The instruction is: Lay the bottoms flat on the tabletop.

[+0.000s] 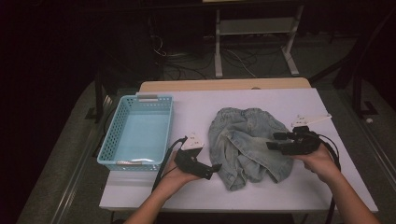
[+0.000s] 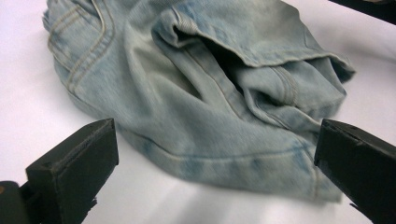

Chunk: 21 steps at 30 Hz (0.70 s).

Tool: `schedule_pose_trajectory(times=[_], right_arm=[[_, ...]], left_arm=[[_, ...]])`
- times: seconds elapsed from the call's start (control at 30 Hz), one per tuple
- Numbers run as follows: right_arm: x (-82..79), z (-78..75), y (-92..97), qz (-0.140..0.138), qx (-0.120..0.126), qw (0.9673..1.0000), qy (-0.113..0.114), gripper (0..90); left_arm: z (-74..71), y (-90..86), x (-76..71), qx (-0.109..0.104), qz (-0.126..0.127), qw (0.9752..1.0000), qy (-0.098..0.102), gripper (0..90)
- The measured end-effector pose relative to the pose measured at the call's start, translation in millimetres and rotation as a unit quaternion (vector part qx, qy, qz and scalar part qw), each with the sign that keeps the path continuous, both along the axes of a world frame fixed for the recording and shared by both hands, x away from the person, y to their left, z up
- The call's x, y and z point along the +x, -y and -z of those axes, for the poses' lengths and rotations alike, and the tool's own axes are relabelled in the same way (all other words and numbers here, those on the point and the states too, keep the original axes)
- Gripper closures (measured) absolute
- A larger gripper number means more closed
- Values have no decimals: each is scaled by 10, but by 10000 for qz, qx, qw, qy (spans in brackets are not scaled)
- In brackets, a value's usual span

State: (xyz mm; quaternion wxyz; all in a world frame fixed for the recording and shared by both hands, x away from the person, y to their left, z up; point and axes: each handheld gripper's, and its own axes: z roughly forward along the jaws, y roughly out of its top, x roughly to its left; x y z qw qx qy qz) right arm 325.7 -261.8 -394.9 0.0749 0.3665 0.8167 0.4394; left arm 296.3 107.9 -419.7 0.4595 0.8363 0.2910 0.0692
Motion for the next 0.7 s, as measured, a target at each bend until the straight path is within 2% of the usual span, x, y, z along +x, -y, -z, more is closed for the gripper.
schedule_pose_trajectory(times=[0.33, 0.53, 0.7], right_arm=[[-143, 25, -93, -124, -63, 9999, 19, 595], [-162, 27, -234, -430, -156, 9989, 70, 604], [-159, 39, -306, -531, -190, 9984, 54, 598]], left_arm=[[103, -92, -201, 155, 86, 9998, -110, 0], [150, -72, -160, 203, 217, 9994, -189, 0], [157, -61, -157, 200, 225, 9993, -206, 0]])
